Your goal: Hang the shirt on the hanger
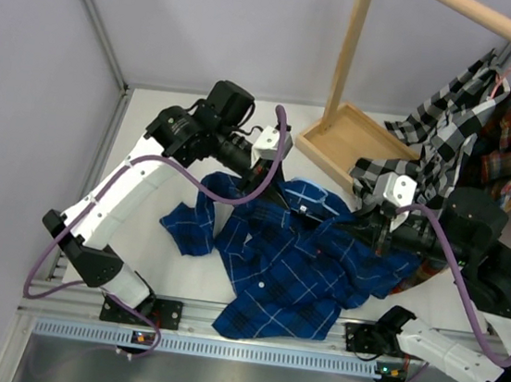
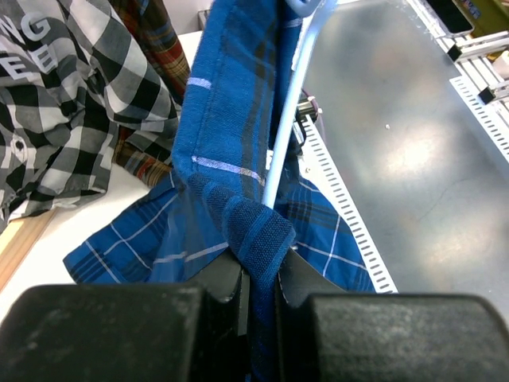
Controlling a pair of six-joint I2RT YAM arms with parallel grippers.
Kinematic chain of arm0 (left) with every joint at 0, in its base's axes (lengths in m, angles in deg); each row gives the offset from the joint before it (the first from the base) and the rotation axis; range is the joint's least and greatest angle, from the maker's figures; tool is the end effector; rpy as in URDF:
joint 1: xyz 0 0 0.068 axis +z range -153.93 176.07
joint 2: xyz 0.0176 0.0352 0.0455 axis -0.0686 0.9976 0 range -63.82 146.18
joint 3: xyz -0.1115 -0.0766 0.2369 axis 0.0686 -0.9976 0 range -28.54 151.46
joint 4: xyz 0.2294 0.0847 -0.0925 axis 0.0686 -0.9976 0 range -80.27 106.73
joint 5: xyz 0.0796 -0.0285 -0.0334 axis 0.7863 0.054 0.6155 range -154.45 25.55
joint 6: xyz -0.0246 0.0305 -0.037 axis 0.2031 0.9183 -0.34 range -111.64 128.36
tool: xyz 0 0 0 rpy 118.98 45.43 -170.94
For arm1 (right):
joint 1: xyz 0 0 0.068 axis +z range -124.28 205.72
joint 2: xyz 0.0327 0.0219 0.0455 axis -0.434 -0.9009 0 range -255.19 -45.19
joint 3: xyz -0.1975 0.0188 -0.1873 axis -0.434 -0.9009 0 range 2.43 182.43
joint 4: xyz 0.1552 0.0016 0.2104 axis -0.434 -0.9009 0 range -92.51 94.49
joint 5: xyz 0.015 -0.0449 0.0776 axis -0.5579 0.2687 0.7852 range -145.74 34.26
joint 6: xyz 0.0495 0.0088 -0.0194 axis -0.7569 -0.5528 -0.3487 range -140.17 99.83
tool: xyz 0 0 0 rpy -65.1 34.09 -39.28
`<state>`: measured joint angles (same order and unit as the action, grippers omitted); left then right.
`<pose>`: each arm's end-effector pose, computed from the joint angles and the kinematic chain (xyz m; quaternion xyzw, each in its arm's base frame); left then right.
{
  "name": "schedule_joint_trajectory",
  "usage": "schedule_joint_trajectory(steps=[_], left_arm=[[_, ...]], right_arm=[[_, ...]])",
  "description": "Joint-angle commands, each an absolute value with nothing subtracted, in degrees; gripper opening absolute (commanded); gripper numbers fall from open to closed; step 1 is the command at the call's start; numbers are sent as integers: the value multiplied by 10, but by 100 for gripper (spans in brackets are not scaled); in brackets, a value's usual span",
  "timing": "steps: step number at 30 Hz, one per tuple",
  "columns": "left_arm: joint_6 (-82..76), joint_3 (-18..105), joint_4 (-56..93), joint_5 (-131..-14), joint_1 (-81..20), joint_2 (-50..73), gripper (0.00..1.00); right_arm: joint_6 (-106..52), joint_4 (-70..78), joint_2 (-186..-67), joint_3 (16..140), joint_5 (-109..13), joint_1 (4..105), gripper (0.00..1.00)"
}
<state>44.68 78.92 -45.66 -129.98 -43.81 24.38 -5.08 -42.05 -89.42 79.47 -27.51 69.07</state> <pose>0.2002 -0.2094 0.4542 0.6454 0.4743 -0.5068 0.3188 0.0658 0.0853 0.4559 -0.5038 0.5923 0.3322 0.5339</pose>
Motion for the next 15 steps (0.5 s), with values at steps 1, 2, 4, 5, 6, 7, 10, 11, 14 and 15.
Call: schedule_joint_trajectory(steps=[1,2,4,5,6,7,10,11,14,15], left_arm=[[454,800,-451,-1306,-441,216,0],[450,804,-451,-1299,-441,217,0],[443,821,-452,-1290,-440,217,0],[437,829,-453,-1281,-437,220,17],[431,839,-452,-1276,-436,221,29],[419,849,-450,-1270,-434,226,36],[314,882,-402,-1197,-429,228,98],[283,877,-380,-1160,-425,222,98],[194,842,-282,-993,-423,171,98],[178,831,-246,-913,-423,134,98]], right_arm=[[-43,-397,-885,805,-269,688,0],[-43,-396,-885,804,-274,688,0],[-51,-384,-874,803,-297,688,0],[-60,-377,-870,801,-305,688,0],[-65,-370,-865,797,-318,688,0],[-71,-360,-854,793,-327,688,0],[-100,-311,-829,773,-372,688,0],[-116,-291,-825,769,-386,688,0],[-140,-278,-821,766,-450,688,0],[-145,-278,-829,768,-461,688,0]])
